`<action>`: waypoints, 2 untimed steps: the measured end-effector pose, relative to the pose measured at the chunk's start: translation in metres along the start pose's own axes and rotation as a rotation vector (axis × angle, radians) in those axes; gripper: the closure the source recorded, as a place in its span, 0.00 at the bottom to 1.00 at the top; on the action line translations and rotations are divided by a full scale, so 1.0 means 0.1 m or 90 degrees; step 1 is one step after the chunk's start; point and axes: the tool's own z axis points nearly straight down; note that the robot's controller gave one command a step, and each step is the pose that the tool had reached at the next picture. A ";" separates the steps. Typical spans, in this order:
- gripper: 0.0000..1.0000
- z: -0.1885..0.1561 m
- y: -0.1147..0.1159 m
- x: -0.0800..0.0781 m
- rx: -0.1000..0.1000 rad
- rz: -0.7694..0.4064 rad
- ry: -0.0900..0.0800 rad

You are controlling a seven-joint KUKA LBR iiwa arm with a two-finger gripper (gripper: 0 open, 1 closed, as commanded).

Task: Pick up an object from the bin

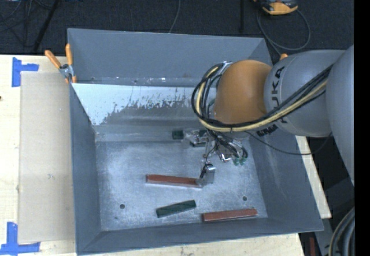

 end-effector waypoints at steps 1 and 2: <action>0.00 0.36 0.15 0.77 0.001 0.031 0.003; 1.00 0.33 0.15 0.74 0.002 0.028 0.001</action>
Offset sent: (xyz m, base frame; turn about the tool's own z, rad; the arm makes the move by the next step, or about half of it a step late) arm -0.0756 -0.0028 -0.0335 0.0480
